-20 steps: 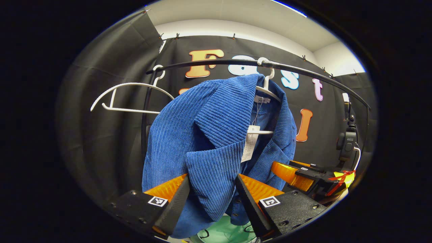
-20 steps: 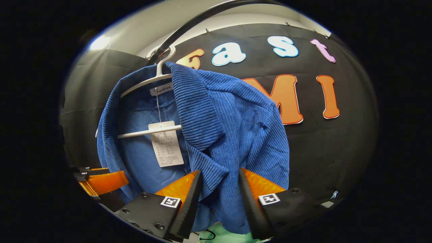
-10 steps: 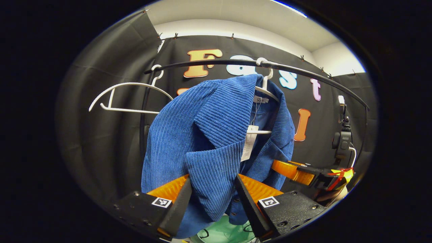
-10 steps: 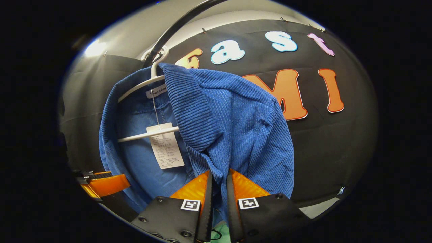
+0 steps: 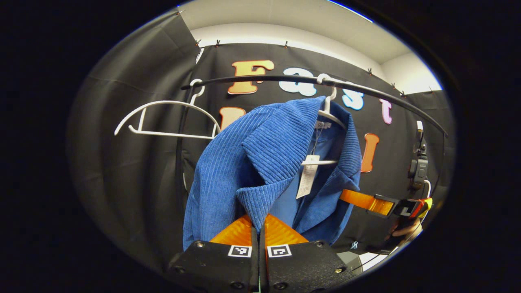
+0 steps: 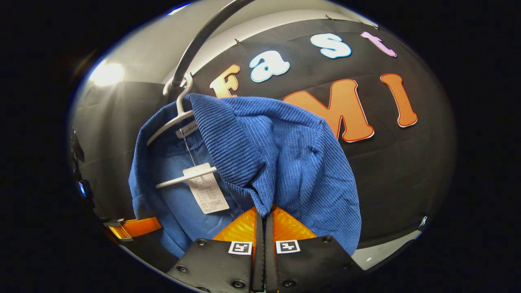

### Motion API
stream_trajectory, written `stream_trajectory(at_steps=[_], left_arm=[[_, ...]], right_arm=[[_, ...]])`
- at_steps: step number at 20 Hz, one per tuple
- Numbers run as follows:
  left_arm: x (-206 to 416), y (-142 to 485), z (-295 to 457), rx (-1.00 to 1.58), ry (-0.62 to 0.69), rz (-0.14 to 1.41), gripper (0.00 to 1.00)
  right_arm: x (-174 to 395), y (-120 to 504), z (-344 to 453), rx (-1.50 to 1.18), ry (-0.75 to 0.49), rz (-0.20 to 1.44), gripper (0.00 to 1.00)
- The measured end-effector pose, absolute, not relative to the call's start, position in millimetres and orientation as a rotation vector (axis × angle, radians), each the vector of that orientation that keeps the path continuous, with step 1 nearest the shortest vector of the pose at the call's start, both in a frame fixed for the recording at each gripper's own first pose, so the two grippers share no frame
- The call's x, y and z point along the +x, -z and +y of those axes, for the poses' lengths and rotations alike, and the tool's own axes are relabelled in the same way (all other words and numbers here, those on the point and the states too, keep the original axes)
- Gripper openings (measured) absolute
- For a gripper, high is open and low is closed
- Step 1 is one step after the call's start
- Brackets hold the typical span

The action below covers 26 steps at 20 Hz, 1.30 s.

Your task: Grasp the clothes on the hanger with both hands and then place them into the laundry hamper below.

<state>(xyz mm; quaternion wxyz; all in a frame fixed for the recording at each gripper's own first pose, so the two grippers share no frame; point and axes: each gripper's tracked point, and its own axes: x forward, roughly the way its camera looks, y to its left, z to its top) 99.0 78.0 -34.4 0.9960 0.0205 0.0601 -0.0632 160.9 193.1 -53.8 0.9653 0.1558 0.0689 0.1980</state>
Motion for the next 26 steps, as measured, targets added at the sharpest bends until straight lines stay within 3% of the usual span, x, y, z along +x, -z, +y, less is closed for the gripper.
stream_trajectory(at_steps=[17,26], left_arm=[[85,-48,124,-0.022,0.099,0.039,0.02],[96,-94,130,0.005,0.144,-0.018,0.0]], right_arm=[[168,7,136,0.687,-0.487,0.162,0.08],[166,-39,104,0.824,-0.529,0.082,0.08]])
